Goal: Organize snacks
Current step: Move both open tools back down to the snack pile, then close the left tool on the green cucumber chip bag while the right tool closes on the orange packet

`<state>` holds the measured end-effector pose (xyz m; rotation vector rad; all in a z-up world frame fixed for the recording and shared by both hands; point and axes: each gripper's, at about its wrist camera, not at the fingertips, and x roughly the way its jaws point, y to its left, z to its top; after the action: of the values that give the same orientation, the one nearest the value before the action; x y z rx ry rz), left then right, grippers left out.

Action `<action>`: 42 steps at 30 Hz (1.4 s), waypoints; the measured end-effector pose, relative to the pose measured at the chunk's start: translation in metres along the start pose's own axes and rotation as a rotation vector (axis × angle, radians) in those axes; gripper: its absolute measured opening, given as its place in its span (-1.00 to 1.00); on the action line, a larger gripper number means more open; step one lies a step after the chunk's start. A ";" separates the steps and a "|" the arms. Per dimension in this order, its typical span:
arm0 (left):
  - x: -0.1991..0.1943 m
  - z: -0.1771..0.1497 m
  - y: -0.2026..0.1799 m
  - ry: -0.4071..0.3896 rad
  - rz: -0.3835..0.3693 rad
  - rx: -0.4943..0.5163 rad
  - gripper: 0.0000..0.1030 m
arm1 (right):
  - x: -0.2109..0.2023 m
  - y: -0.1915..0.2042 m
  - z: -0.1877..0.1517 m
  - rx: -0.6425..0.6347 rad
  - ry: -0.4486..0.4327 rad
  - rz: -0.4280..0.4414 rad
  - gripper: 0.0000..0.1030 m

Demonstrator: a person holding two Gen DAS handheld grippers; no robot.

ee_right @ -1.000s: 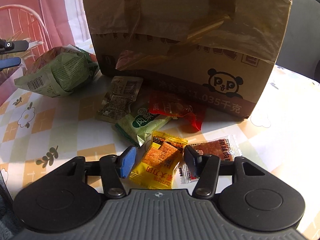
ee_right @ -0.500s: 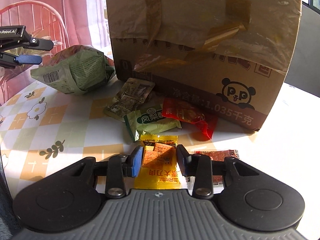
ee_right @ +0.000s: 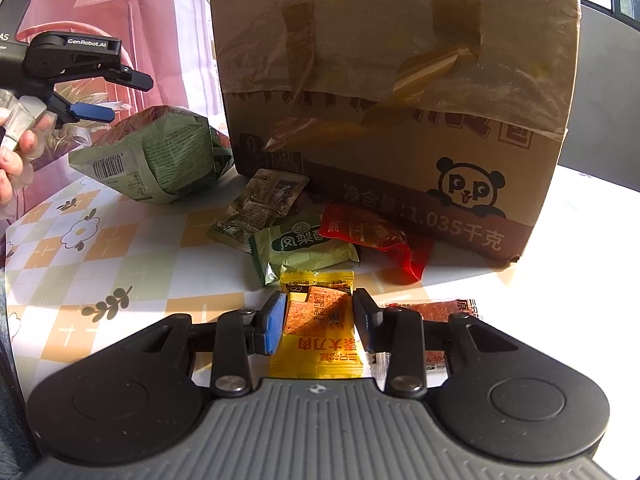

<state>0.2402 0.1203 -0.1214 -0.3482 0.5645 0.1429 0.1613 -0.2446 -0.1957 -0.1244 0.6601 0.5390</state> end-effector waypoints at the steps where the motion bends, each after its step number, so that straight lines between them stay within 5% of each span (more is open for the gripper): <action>1: 0.005 0.001 -0.002 0.014 -0.007 0.001 0.48 | 0.000 0.000 0.000 0.000 0.000 0.000 -0.24; 8: 0.020 -0.019 -0.002 0.115 -0.004 0.034 0.49 | -0.002 -0.001 -0.001 0.010 -0.003 0.009 -0.24; 14: 0.002 -0.047 0.003 0.144 -0.056 0.117 0.76 | -0.002 -0.003 -0.001 0.028 -0.005 0.021 -0.24; 25: 0.008 -0.080 0.017 0.231 -0.175 0.011 0.90 | -0.004 0.001 0.000 0.019 -0.001 0.015 -0.24; 31: 0.017 -0.088 0.020 0.216 -0.192 -0.033 0.91 | -0.002 0.002 0.000 0.003 0.003 0.006 -0.24; 34: 0.015 -0.088 0.022 0.206 -0.220 -0.051 0.74 | -0.002 0.003 0.000 -0.002 0.004 0.003 -0.24; 36: 0.011 -0.087 0.022 0.191 -0.244 -0.059 0.43 | -0.001 0.003 0.001 -0.004 0.005 0.002 -0.23; 38: 0.001 -0.085 0.014 0.153 -0.232 0.004 0.28 | -0.001 0.003 0.001 -0.005 0.005 0.002 -0.23; 42: -0.008 -0.083 0.005 0.127 -0.222 0.080 0.24 | -0.001 0.004 0.000 -0.009 0.006 0.000 -0.23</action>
<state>0.1912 0.0946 -0.1837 -0.3416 0.6514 -0.1160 0.1589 -0.2417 -0.1946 -0.1345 0.6632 0.5422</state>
